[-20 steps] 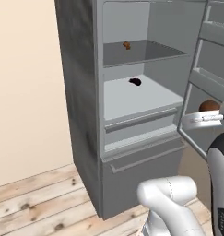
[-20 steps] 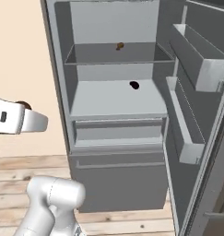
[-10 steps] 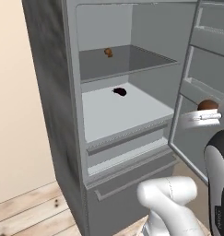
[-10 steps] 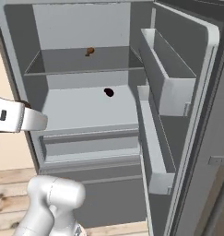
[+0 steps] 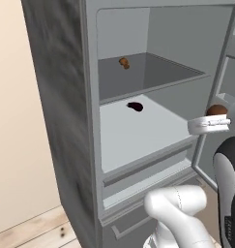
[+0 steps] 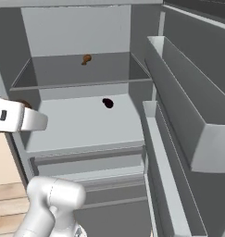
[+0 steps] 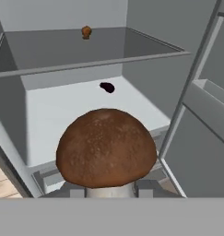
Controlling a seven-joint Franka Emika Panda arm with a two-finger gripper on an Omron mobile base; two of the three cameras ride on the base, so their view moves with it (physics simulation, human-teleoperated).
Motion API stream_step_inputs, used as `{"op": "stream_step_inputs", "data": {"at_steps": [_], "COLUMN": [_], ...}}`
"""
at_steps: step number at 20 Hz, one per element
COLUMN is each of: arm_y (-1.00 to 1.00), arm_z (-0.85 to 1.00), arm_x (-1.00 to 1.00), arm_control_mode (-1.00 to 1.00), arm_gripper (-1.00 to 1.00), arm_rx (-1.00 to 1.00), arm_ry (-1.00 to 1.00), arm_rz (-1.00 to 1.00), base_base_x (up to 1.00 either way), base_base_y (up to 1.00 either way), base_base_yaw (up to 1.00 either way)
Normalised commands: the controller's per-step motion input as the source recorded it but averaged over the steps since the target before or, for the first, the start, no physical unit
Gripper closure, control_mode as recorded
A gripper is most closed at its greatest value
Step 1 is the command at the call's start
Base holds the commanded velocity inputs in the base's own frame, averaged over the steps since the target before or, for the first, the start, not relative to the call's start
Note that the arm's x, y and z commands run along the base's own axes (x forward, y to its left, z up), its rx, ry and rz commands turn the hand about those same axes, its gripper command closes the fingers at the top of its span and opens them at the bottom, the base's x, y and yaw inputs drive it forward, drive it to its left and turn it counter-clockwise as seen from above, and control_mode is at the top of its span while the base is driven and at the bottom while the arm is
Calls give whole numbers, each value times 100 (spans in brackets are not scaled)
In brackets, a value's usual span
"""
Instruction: Transport the fish and mushroom to the fridge. Place the fish on the rack containing meat and place the mushroom on the rack containing the vegetable, ensuring meats and vegetables are on different racks.
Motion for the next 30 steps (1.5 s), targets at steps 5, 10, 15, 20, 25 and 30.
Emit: {"op": "stream_step_inputs", "data": {"at_steps": [5,10,15,20,25,30], "arm_y": [0,0,0,-3,-13,-7], "arm_z": [0,0,0,-50,-73,-53], "arm_x": [0,0,0,55,64,79], "arm_control_mode": [100,100,100,-100,-100,-100], "arm_gripper": [100,100,100,100,100,100], "arm_rx": [0,0,0,0,0,0], "arm_ry": [0,0,0,0,0,-3], "arm_rz": [0,0,0,5,9,11], "base_base_x": [95,87,78,0,0,0], "base_base_y": [-2,-8,0,0,0,0], "base_base_yaw": [1,4,0,0,0,0]}}
